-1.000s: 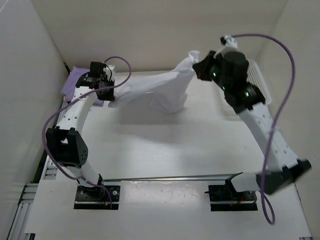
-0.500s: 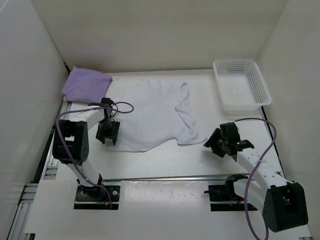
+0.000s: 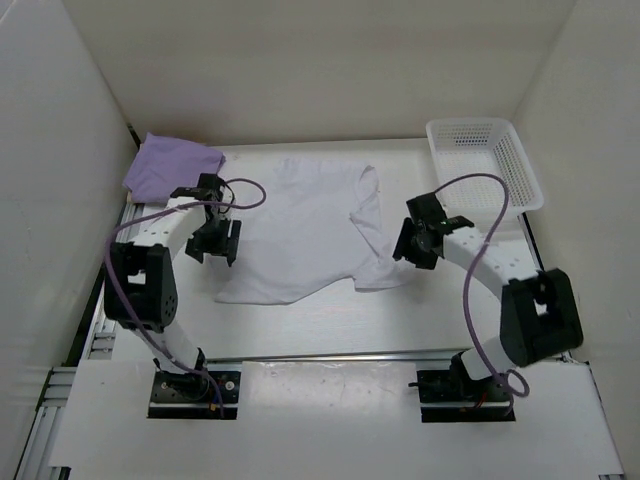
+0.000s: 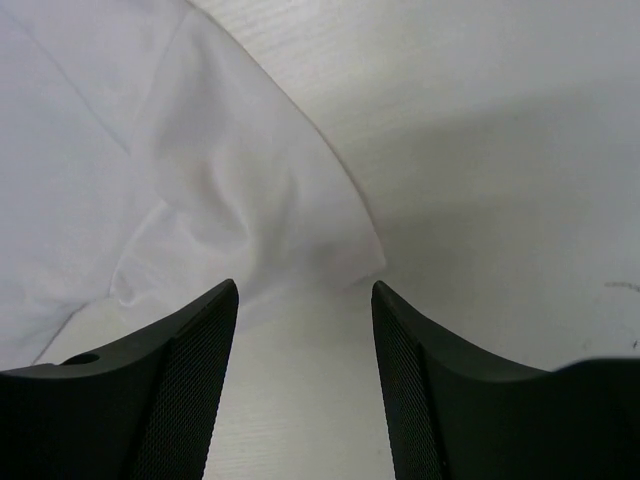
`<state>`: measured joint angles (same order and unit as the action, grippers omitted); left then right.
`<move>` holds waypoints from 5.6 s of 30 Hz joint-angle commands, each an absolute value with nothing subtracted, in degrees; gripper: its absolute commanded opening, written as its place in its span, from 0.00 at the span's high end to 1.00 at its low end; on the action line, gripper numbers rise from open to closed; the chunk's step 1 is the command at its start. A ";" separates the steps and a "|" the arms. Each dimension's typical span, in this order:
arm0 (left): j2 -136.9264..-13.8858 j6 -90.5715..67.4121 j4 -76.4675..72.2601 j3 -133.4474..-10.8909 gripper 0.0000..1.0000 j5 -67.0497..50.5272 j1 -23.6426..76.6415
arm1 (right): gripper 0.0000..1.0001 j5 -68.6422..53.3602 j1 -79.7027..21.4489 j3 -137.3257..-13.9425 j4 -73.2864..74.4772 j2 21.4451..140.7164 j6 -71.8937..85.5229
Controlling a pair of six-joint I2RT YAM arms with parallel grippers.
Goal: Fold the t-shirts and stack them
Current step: Flatten out the tshirt
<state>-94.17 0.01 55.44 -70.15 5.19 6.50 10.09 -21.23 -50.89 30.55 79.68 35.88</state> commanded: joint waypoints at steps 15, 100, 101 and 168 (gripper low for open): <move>-102.83 0.00 52.82 -69.88 0.20 3.52 15.29 | 0.40 8.70 -20.83 -55.99 31.20 98.16 31.21; -92.83 0.00 36.21 -104.79 0.90 12.39 6.50 | 1.00 -11.87 -5.54 -85.20 28.48 81.14 34.63; -91.42 0.00 36.21 -99.11 0.90 12.39 6.50 | 1.00 -11.87 -5.54 -81.60 28.48 77.90 34.11; -59.45 0.00 36.73 -62.17 0.90 16.61 7.65 | 1.00 -12.66 -6.24 -40.02 37.15 44.51 35.58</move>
